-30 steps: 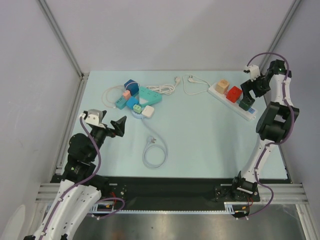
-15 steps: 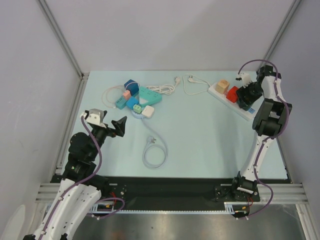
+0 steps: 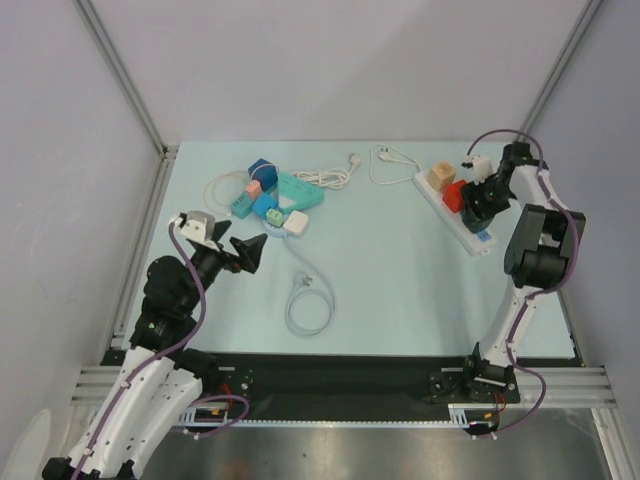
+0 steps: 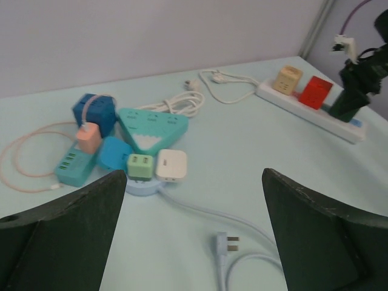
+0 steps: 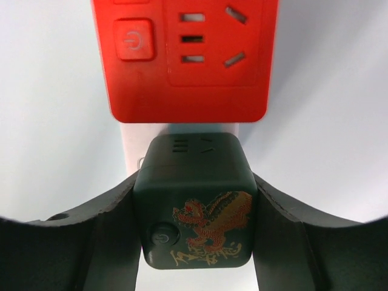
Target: Pull the plug off the socket
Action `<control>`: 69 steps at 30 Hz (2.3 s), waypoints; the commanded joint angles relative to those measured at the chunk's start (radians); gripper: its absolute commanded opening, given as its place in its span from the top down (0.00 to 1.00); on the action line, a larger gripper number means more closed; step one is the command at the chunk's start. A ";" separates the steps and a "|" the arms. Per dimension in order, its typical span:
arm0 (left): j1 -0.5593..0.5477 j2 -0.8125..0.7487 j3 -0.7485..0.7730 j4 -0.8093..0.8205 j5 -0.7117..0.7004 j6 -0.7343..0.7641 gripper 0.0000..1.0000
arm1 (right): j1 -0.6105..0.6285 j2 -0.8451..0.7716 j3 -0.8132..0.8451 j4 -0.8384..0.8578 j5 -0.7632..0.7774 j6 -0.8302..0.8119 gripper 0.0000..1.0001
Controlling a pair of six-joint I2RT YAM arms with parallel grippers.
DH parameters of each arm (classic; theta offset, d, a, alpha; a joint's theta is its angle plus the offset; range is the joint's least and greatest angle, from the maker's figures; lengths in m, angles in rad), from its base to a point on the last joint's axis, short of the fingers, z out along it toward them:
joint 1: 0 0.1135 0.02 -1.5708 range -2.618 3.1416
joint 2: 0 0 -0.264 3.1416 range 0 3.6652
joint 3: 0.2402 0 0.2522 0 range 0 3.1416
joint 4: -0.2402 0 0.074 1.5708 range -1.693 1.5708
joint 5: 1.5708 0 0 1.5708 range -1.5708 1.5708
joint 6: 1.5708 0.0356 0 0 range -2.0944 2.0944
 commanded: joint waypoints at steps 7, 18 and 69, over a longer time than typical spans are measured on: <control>-0.039 0.327 0.079 0.141 0.282 -0.450 0.00 | 0.269 -0.399 -0.386 0.327 0.063 0.676 1.00; -0.318 0.613 -0.013 0.457 0.132 -0.679 0.00 | 0.458 -0.479 -0.523 0.413 0.154 1.082 1.00; -0.499 1.437 0.447 0.392 0.008 -0.799 1.00 | 0.392 -0.803 -0.761 0.542 0.107 1.126 1.00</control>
